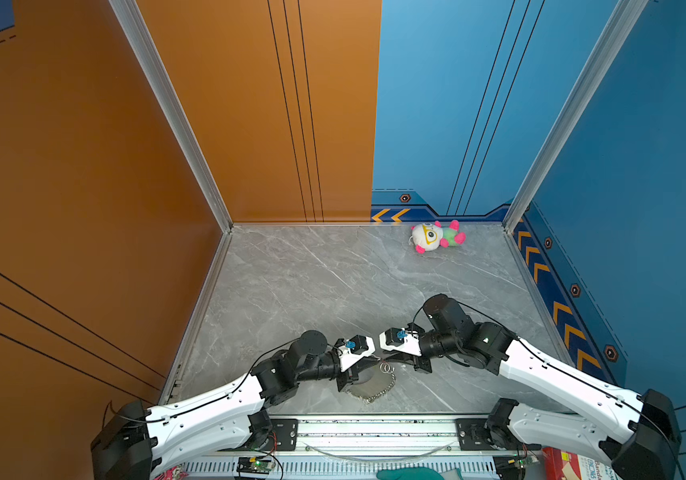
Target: Put the keys on the keyring
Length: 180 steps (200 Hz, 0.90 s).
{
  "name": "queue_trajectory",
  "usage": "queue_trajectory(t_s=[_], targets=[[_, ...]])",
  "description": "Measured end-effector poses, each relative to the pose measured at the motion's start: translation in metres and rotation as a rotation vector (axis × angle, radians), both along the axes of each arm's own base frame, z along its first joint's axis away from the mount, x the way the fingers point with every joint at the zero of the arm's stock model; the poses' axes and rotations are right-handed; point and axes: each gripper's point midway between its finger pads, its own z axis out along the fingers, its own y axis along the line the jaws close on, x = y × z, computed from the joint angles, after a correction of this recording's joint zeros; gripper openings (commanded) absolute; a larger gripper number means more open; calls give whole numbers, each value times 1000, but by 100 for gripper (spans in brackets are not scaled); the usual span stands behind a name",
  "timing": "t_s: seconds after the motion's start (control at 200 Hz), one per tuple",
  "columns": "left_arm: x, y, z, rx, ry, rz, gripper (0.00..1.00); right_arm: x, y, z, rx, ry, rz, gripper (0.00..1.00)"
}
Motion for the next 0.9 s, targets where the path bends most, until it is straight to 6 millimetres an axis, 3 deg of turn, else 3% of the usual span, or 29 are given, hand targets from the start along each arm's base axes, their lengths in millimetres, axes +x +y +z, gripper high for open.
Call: queue_trajectory(t_s=[0.41,0.711,0.901], targets=[[0,0,0,-2,0,-2,0,-5,10,-6,6,11,37,18],[0,0,0,0,4,-4,0,-7,10,-11,-7,17,42,0],[1,0,-1,1,4,0,0,-6,10,-11,-7,14,41,0]])
